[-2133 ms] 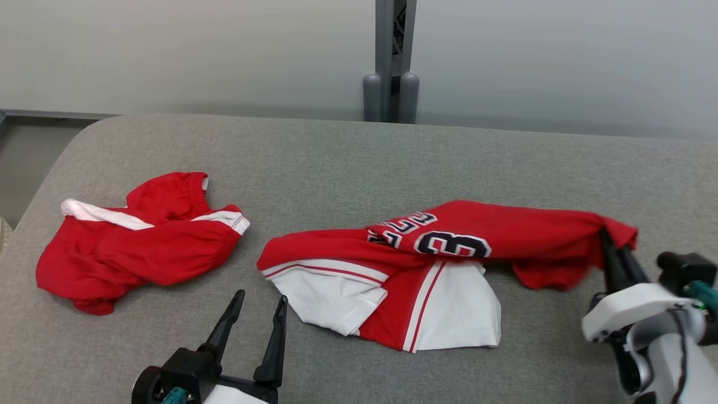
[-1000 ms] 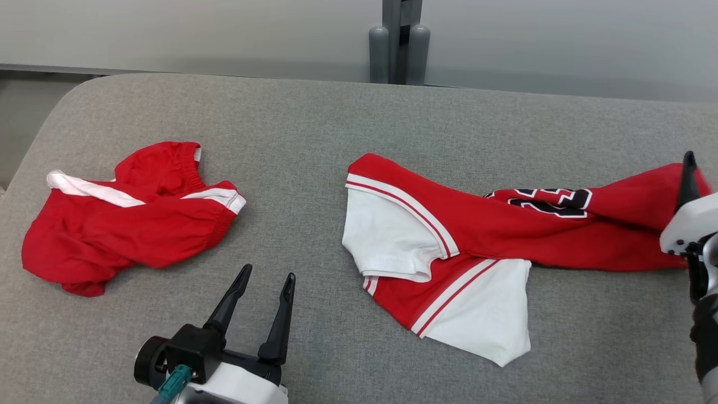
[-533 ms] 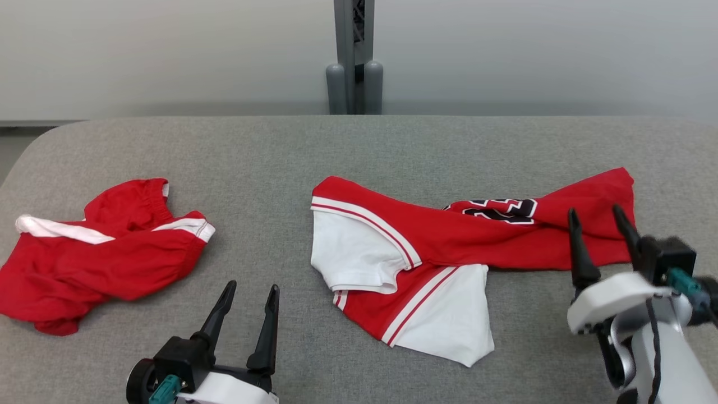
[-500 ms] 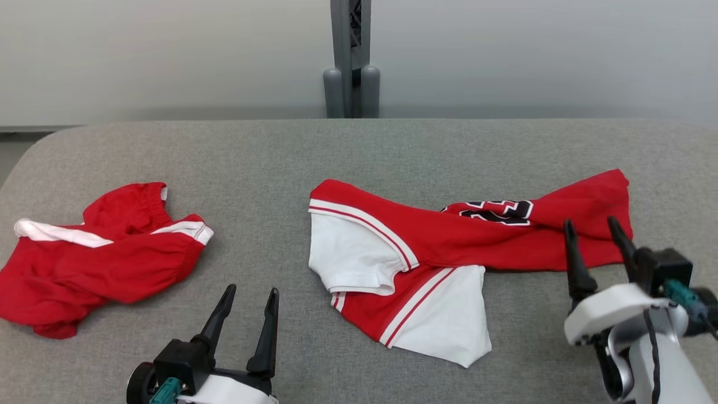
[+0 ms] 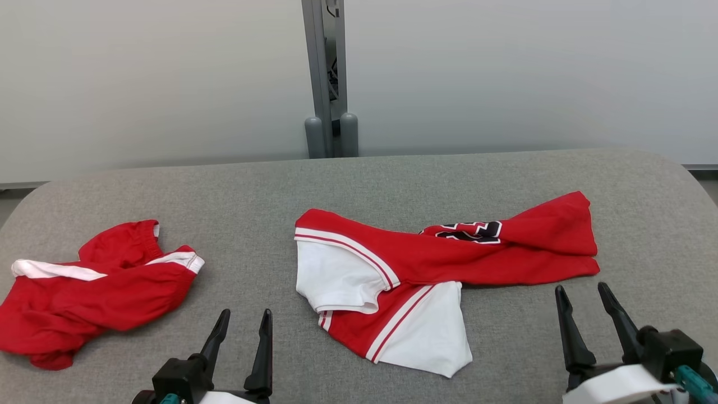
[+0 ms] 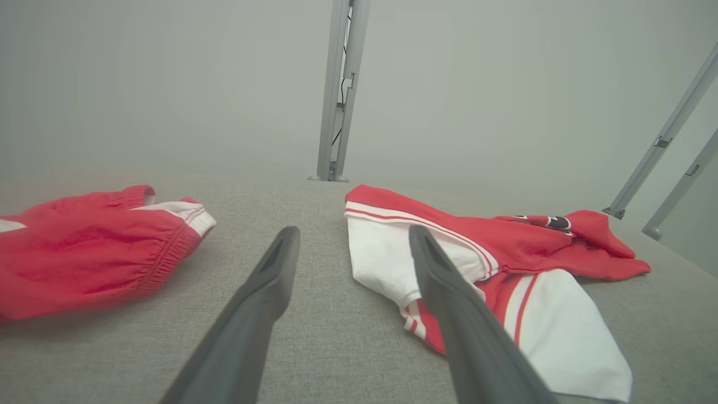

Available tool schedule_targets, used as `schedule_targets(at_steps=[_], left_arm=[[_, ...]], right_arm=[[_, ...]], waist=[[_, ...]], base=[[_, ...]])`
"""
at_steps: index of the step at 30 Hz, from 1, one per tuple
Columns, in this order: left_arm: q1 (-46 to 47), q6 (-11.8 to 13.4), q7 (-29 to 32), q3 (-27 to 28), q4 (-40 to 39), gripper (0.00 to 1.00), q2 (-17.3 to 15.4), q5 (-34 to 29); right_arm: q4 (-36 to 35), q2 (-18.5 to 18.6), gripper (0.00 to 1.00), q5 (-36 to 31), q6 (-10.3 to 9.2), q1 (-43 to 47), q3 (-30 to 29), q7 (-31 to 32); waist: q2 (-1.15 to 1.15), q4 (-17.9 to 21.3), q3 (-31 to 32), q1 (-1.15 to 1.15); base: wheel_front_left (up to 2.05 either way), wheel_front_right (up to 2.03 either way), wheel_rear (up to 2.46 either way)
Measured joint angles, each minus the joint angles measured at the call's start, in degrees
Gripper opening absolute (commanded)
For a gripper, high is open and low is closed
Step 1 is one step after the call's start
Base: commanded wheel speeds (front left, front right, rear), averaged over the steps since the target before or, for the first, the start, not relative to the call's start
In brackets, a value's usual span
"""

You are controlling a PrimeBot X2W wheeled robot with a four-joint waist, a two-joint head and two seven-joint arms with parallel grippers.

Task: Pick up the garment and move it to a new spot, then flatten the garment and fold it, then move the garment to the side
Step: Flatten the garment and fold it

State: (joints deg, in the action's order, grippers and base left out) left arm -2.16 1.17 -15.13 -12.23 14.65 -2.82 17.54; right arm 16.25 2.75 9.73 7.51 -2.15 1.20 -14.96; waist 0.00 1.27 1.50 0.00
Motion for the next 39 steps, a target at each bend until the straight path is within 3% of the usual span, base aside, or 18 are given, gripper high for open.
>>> schedule_targets(at_steps=[9,14,30,39], left_arm=[[-1.2,1.9,0.0,-0.9,1.4,1.0,0.0,1.4],[-0.7,2.2,0.0,-2.1,6.1,1.0,0.0,2.2],[19.7,-0.1,1.1,-8.0,31.9,1.0,0.0,7.6],[25.6,-0.5,0.2,-11.9,36.0,1.0,0.1,11.9]], right_arm=[[-1.0,0.0,1.0,-0.8,-0.01,3.7,-0.4,0.0],[-1.2,0.0,1.0,-0.8,0.0,3.6,0.3,0.0],[-1.1,0.0,1.0,-1.2,-0.01,0.3,3.4,0.0],[-1.5,0.0,1.0,-1.4,0.0,-2.0,3.3,0.0]], waist=[[0.0,0.0,1.6,0.0],[0.0,0.2,1.3,0.0],[0.0,3.4,-4.2,0.0],[0.0,6.2,-8.8,0.0]], base=[[0.0,0.0,0.0],[0.0,0.0,0.0],[0.0,0.0,0.0],[0.0,0.0,0.0]])
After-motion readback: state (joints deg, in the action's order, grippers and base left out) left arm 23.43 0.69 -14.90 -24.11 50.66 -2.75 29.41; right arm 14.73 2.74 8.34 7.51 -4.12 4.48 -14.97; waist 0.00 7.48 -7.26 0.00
